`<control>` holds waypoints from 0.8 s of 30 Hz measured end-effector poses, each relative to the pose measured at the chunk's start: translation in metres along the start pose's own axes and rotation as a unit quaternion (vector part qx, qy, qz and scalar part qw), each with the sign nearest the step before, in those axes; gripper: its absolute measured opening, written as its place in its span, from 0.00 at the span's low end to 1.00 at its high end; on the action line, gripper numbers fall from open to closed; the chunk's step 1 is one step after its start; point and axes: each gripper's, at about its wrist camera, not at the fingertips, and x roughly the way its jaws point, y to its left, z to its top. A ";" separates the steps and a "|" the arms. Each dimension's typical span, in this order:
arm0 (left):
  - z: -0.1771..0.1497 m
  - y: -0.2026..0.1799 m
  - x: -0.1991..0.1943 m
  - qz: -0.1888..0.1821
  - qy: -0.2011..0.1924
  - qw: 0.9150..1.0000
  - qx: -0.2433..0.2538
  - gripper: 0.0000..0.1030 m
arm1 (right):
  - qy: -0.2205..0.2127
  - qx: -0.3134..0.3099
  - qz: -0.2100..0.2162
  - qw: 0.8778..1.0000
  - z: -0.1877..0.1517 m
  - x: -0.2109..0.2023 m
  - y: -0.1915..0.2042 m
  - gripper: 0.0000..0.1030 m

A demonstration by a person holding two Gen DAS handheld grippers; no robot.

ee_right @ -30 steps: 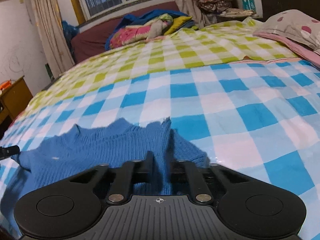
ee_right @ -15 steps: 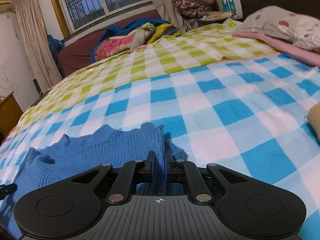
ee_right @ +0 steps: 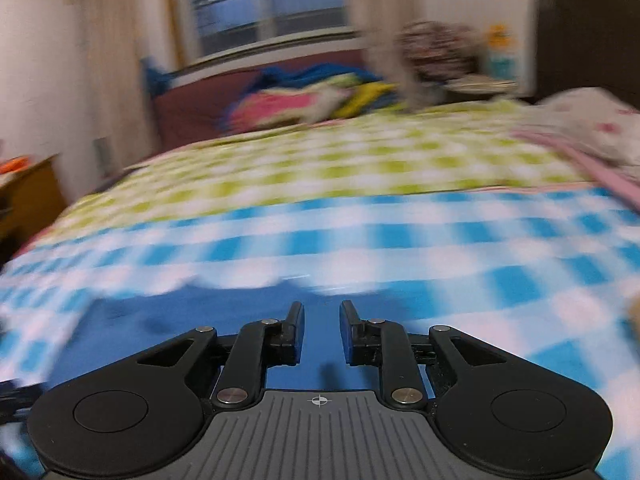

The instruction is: Fold small clothes

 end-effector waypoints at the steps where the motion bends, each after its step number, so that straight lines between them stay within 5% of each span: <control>1: -0.002 0.002 -0.002 -0.005 0.002 1.000 -0.003 0.66 | 0.019 -0.004 0.038 0.999 0.000 0.005 0.016 0.24; 4: -0.010 0.009 -0.008 -0.022 0.004 1.000 -0.013 0.66 | 0.058 -0.002 0.121 0.991 0.000 0.022 0.062 0.27; 10: -0.024 0.017 -0.017 -0.046 -0.001 0.999 0.003 0.67 | 0.112 -0.008 0.172 0.979 0.002 0.073 0.136 0.33; 18: -0.022 0.030 -0.021 -0.085 0.007 0.996 -0.011 0.67 | 0.141 -0.053 0.148 0.978 -0.011 0.108 0.198 0.47; 23: -0.024 0.032 -0.024 -0.093 0.005 0.996 -0.014 0.67 | 0.145 -0.154 0.102 0.972 -0.024 0.112 0.237 0.44; 24: -0.024 0.032 -0.024 -0.095 0.005 0.995 -0.014 0.68 | 0.145 -0.160 0.097 0.972 -0.025 0.112 0.237 0.36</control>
